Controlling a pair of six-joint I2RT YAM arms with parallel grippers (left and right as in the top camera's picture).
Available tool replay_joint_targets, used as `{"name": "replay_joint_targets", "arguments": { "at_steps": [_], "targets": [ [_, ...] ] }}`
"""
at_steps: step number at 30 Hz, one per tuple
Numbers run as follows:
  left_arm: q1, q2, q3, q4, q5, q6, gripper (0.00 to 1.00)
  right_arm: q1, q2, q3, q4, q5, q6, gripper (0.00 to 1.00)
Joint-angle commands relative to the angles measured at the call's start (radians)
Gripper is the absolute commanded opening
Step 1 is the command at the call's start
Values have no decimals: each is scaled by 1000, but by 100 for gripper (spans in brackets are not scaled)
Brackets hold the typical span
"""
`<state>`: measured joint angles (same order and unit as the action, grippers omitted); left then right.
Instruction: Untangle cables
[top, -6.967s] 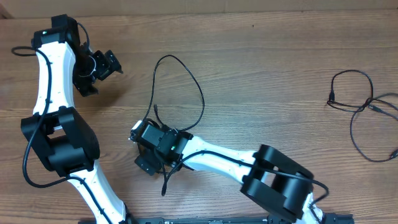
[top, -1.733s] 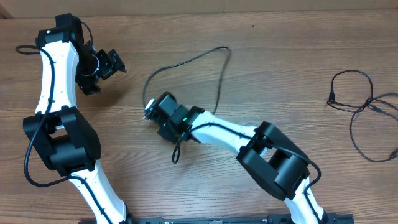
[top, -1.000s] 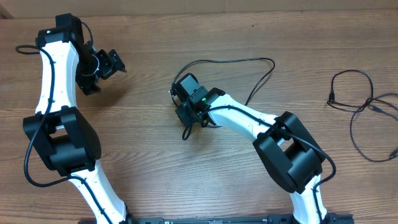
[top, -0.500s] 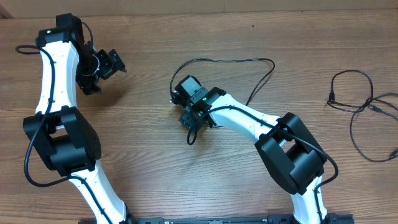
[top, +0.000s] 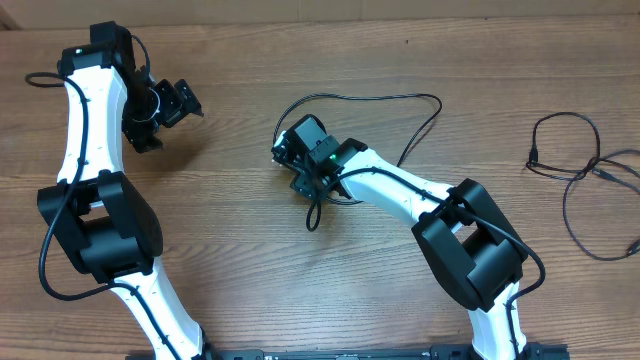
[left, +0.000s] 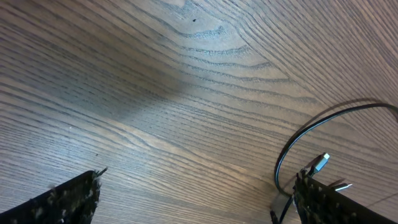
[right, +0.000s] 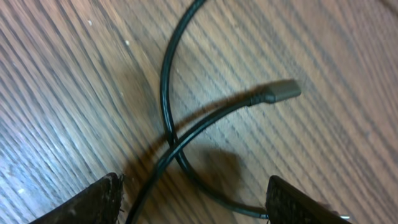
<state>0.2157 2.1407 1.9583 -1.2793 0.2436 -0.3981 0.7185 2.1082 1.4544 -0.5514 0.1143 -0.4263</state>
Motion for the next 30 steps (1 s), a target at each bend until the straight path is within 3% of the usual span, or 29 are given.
{"name": "replay_joint_targets", "arguments": {
  "at_steps": [1, 6, 11, 15, 25, 27, 30],
  "targets": [
    [-5, -9, -3, 1, 8, -18, 100, -18, 10, -40, -1, -3, -14, 72],
    [-5, -9, -3, 1, 8, -18, 100, -42, 27, -45, -10, -3, -28, 69],
    [-5, -9, -3, 1, 8, -18, 100, -47, 28, -45, -18, -3, -29, 45],
    [-5, -9, -3, 1, 8, -18, 100, -47, 28, -45, -74, -16, -46, 50],
    [-5, -9, -3, 1, 8, -18, 100, -47, 28, -45, -259, -109, -80, 47],
    [-5, -9, -3, 1, 9, -18, 100, -47, 27, -45, -261, -109, -80, 57],
    [-5, -9, -3, 1, 8, -18, 100, -46, 26, -31, -269, -104, -80, 55]
  ]
}}
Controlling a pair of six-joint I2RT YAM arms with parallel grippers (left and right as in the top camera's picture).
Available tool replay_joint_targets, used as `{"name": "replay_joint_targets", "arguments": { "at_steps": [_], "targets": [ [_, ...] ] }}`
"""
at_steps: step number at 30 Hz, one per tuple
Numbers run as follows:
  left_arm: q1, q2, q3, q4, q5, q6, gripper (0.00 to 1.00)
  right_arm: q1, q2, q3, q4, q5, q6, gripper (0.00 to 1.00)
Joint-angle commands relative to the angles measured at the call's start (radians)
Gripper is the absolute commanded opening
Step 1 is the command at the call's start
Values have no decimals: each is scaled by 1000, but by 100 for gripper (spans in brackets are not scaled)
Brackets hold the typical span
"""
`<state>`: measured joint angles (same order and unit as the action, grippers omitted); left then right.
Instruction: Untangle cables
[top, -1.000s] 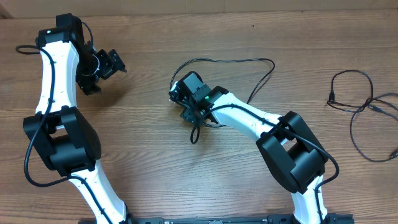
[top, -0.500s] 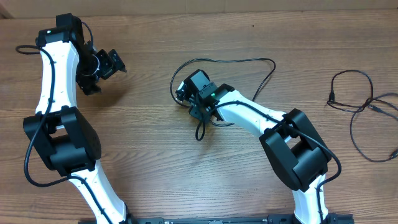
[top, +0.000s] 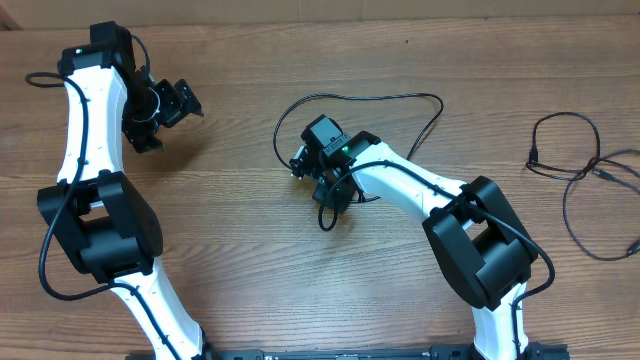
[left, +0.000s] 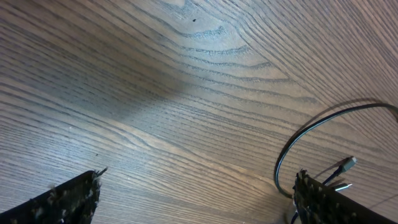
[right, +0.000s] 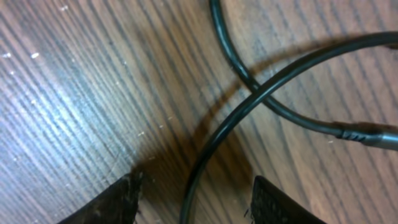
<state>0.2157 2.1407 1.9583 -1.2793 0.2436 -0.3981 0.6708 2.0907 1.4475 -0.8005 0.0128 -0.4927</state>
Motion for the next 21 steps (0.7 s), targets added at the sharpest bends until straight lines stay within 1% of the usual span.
{"name": "replay_joint_targets", "arguments": {
  "at_steps": [1, 2, 3, 5, 6, 10, 16, 18, 21],
  "targets": [
    [-5, -9, -3, 1, 9, -18, 100, 2, 43, -14, -17, 4, -13, 49],
    [-5, -9, -3, 1, 8, -18, 99, 2, 43, 1, -13, 18, -7, 34],
    [-5, -9, -3, 1, 8, -18, 100, 2, 43, 18, -9, 31, -2, 23],
    [-5, -9, -3, 1, 8, -18, 99, 2, 43, 47, -5, 38, -2, 8],
    [-5, -9, -3, 1, 8, -18, 100, 2, 43, 61, -1, 38, -1, 4],
    [-5, -9, -3, 1, 8, -18, 99, 2, 43, 105, 32, 38, 30, 4],
    [-5, -9, -3, 1, 8, -18, 99, 2, 43, 212, 37, 37, 106, 4],
    [-5, -9, -3, 1, 8, -18, 99, 2, 43, 235, 69, 37, 132, 4],
    [-5, -9, -3, 1, 8, -18, 100, 1, 43, 241, 171, 37, 203, 4]
  ]
}}
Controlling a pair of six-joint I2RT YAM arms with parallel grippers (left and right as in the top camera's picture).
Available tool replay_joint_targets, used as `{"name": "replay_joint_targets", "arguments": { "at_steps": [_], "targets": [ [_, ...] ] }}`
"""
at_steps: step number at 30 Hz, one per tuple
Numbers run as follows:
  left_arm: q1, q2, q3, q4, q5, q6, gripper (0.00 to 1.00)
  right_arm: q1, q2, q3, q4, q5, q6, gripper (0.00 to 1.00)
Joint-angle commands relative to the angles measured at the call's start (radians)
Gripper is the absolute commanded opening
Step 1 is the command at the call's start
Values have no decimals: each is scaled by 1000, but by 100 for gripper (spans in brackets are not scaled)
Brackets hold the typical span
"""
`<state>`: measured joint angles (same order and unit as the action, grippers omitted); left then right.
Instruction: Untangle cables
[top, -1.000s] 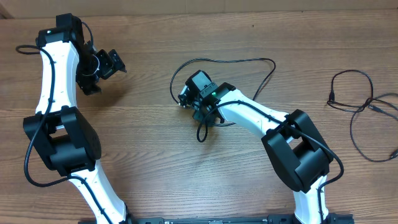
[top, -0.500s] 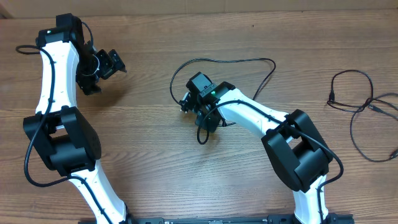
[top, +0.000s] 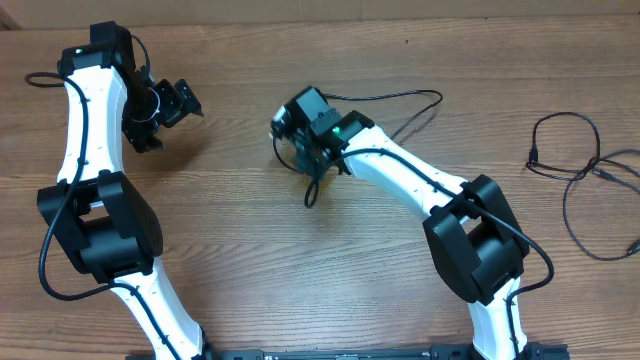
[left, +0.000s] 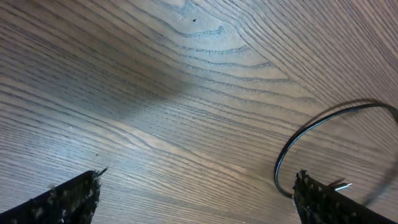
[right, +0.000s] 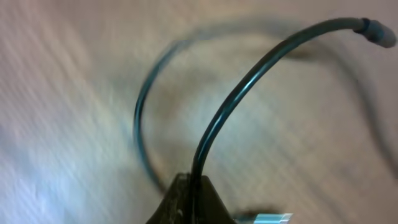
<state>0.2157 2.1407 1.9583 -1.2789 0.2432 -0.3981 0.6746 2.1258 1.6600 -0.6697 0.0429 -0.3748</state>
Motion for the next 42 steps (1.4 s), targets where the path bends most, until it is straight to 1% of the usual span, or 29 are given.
{"name": "replay_joint_targets", "arguments": {
  "at_steps": [1, 8, 18, 19, 20, 23, 24, 25, 26, 28, 29, 31, 35, 38, 40, 42],
  "targets": [
    [-5, -9, -3, 1, 9, -18, 100, -3, 10, 28, 79, 6, 119, 4],
    [-5, -9, -3, 1, 9, -18, 100, -3, 36, 28, 279, -53, 298, 4],
    [-5, -9, -3, 1, 9, -18, 100, -3, 134, 28, 458, -41, 475, 5],
    [-5, -9, -3, 1, 9, -18, 100, -3, 146, 28, 473, -41, 496, 17],
    [-5, -9, -3, 1, 9, -18, 100, -3, 155, 28, 481, -42, 512, 26],
    [-5, -9, -3, 1, 9, -18, 100, -3, 175, 28, 483, -42, 528, 44],
    [-5, -9, -3, 1, 9, -18, 99, -3, 183, 28, 475, -42, 528, 58],
    [-5, -9, -3, 1, 9, -18, 99, -3, 184, 28, 468, -42, 528, 67],
    [-5, -9, -3, 1, 9, -18, 100, -3, 185, 28, 457, -41, 528, 74],
    [-5, -9, -3, 1, 9, -18, 99, -3, 188, 28, 436, -42, 527, 79],
    [-5, -9, -3, 1, 9, -18, 100, -3, 188, 27, 426, -42, 527, 80],
    [-5, -9, -3, 1, 9, -18, 100, -3, 189, 22, 418, -43, 507, 80],
    [-5, -9, -3, 1, 9, -18, 99, -2, 190, 1, 402, -46, 444, 69],
    [-5, -9, -3, 1, 9, -18, 100, -2, 191, -22, 388, -46, 444, 65],
    [-5, -9, -3, 1, 9, -18, 99, -2, 192, -31, 363, -51, 445, 60],
    [-5, -9, -3, 1, 9, -18, 100, -2, 192, -38, 335, -92, 445, 57]
  ]
}}
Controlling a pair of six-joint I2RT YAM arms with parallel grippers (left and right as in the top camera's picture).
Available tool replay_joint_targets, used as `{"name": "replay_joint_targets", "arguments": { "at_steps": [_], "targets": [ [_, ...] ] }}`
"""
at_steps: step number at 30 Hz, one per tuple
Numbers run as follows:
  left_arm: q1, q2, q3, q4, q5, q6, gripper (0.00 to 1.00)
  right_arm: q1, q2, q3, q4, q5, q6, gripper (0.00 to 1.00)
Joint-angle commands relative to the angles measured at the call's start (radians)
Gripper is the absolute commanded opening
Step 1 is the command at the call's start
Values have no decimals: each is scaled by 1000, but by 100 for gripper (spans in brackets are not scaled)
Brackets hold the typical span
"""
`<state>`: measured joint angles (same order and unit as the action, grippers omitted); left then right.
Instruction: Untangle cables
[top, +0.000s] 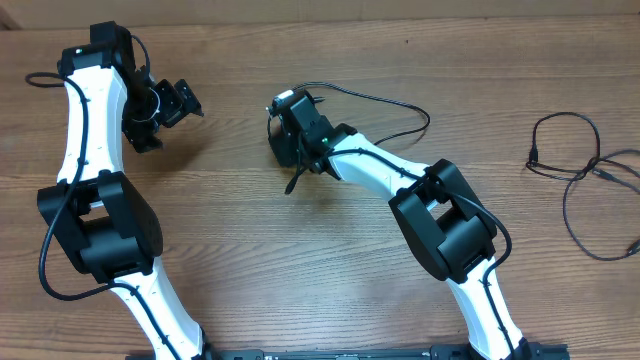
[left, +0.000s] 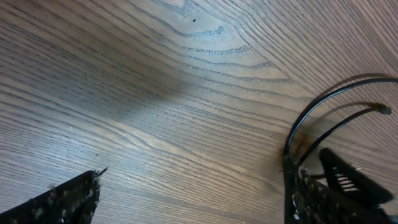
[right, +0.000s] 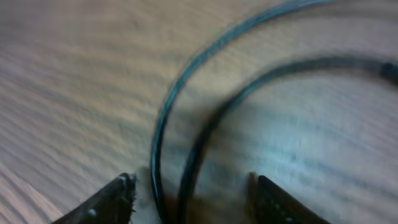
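Observation:
A black cable (top: 380, 100) runs from the table's middle back toward the right, and one loose end (top: 292, 185) points to the front. My right gripper (top: 283, 148) sits low over its left bend. In the blurred right wrist view that gripper (right: 199, 202) is open, with two strands of the cable (right: 168, 106) lying between its fingers. My left gripper (top: 185, 100) hangs at the far left, open and holding nothing (left: 196, 199). The left wrist view shows the cable's loop (left: 298, 124) at its right edge.
A second thin black cable bundle (top: 585, 180) lies in loops near the right edge of the wooden table (top: 250, 260). The left arm's white links (top: 85, 120) stand along the left side.
My right gripper was shut on the cable and held it up. Now it is open, slightly further left and back, with two strands between its fingers. The cable's bend has shifted left.
My right gripper stood open over crossed cable strands near a connector, then open over the crossing a little to the right. After that it was shut on a strand and raised. Now it is open again, the cable pulled leftward. The left arm stayed still.

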<state>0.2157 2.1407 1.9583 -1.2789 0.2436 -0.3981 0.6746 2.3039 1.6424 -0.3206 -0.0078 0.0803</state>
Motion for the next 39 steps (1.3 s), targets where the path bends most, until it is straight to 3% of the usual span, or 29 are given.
{"name": "replay_joint_targets", "arguments": {
  "at_steps": [1, 5, 9, 28, 32, 39],
  "targets": [
    [-5, -9, -3, 1, 8, -18, 99, -2, 14, -20, -31, -68, -10, 56],
    [-5, -9, -3, 1, 8, -18, 99, -2, 14, -20, -100, -177, -10, 47],
    [-5, -9, -3, 1, 8, -18, 100, -1, 14, -20, -167, -208, -10, 30],
    [-6, -9, -3, 1, 8, -18, 100, 53, 14, -20, -235, -199, -10, 28],
    [-6, -9, -3, 1, 8, -18, 100, 85, 14, -20, -235, -124, -10, 28],
    [-7, -9, -3, 1, 8, -18, 99, 116, 14, -20, -235, 11, -10, 10]
  ]
}}
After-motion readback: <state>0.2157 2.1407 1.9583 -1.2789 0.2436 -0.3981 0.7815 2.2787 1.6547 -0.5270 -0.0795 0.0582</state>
